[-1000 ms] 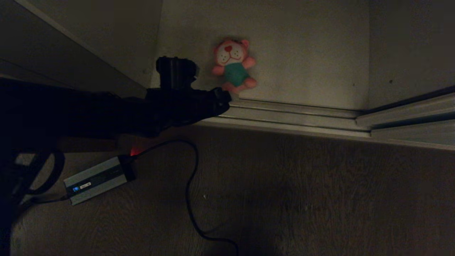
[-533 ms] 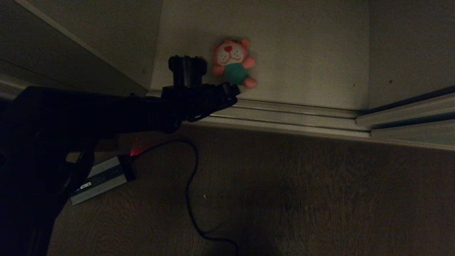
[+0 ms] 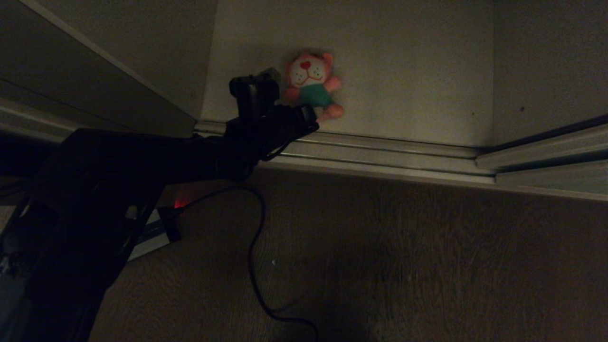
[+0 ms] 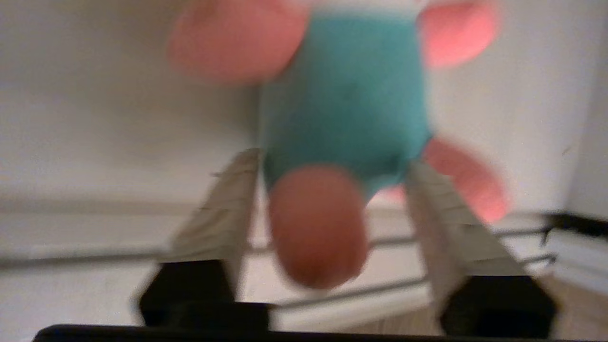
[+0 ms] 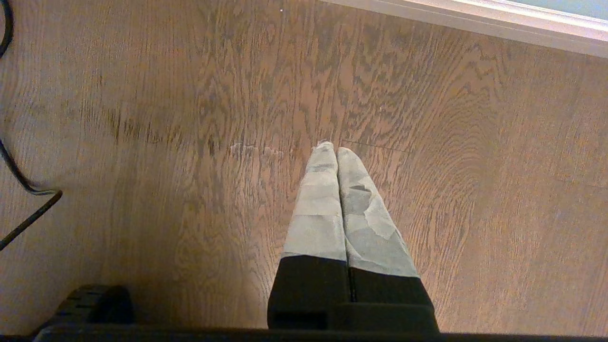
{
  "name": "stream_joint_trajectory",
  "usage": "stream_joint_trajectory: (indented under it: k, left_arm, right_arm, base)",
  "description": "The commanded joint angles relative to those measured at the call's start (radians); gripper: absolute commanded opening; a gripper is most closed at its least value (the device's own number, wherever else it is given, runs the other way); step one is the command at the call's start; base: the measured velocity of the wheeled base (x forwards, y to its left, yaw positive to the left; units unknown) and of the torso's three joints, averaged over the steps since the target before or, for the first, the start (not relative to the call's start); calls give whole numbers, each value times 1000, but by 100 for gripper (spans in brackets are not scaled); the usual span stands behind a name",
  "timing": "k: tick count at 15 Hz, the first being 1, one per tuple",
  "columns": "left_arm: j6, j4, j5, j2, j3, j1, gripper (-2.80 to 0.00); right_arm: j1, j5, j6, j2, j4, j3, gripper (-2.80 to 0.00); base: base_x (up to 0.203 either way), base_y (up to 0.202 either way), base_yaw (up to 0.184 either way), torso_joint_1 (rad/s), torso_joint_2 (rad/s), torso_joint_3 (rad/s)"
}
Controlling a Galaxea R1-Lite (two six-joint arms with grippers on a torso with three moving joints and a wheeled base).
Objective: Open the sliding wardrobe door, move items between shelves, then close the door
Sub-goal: Place the pink doll on the higher shelf
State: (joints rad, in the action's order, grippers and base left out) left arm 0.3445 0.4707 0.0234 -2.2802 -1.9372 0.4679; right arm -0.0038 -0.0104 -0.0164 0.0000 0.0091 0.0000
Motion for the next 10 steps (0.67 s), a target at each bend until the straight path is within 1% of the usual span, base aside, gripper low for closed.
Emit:
stream_joint_trajectory:
  k: [1, 4, 8, 10]
  left_arm:
    - [-2, 23, -1, -3, 0, 0, -280]
    - [-2, 51, 0, -15, 0, 0, -280]
    - [-2, 54, 0, -36, 0, 0, -280]
    - [42, 37, 3, -15, 2, 1, -280]
  right_arm:
    - [1, 0, 0, -2, 0, 3, -280]
    - [-1, 0, 0, -2, 0, 3, -280]
    - [-1, 0, 0, -2, 0, 3, -280]
    - [-1, 0, 0, -2, 0, 3, -280]
  base:
    - [0, 0, 0, 0, 0, 0]
    - [0, 0, 0, 0, 0, 0]
    - [0, 0, 0, 0, 0, 0]
    - [0, 0, 0, 0, 0, 0]
